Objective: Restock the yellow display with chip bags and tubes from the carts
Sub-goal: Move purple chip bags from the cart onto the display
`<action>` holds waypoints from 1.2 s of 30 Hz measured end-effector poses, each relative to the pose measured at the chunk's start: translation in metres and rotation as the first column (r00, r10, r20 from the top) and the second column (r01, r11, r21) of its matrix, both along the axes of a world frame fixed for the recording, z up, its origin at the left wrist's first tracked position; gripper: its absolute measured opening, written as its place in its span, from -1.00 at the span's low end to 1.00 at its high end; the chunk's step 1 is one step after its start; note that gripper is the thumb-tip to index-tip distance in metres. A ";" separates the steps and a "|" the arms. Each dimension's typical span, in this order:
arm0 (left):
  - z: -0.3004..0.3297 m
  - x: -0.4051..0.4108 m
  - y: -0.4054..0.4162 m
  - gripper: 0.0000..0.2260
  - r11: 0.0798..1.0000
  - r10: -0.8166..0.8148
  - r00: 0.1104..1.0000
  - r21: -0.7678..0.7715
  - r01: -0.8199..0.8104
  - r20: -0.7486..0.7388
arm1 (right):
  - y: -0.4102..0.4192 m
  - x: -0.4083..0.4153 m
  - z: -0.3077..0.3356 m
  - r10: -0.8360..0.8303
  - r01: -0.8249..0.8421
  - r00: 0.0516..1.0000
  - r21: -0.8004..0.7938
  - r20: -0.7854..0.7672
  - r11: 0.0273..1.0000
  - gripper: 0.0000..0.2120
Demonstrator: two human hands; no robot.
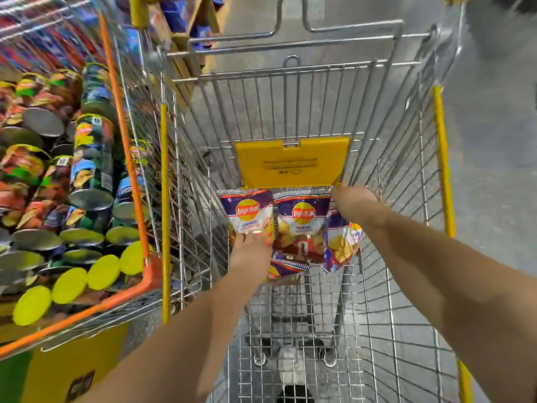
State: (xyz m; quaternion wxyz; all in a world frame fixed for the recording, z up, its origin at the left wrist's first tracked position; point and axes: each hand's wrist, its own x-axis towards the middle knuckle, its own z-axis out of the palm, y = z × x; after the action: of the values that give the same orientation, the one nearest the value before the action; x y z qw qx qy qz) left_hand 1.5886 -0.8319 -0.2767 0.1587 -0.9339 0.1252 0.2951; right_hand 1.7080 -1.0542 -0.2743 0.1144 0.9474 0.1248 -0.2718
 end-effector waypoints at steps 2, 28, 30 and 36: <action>0.006 -0.007 0.000 -0.66 1.000 -0.017 1.000 0.005 0.017 -0.010 | 0.002 -0.012 0.006 0.006 -0.005 1.000 -0.090 0.010 0.996 -0.68; 0.395 -0.264 0.176 -0.94 0.880 0.422 0.605 -0.464 -0.097 0.675 | 0.156 -0.292 0.404 0.060 -0.280 0.752 0.236 0.656 0.931 -0.68; 0.416 -0.295 0.211 -0.96 0.884 0.436 0.543 -0.454 -0.110 0.718 | 0.190 -0.315 0.429 0.127 -0.364 0.713 0.208 0.690 0.908 -0.67; 0.453 -0.397 0.322 -0.92 0.882 0.471 0.414 -0.430 -0.193 0.779 | 0.317 -0.370 0.464 0.299 -0.648 0.560 0.183 0.773 0.739 -0.64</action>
State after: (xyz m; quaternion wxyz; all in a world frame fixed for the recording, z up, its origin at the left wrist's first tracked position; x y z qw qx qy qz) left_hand 1.1914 -0.5097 0.1763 0.0065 -0.9700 -0.1219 -0.2103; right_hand 1.3377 -0.7374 0.1896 0.0019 0.9021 0.3889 0.1872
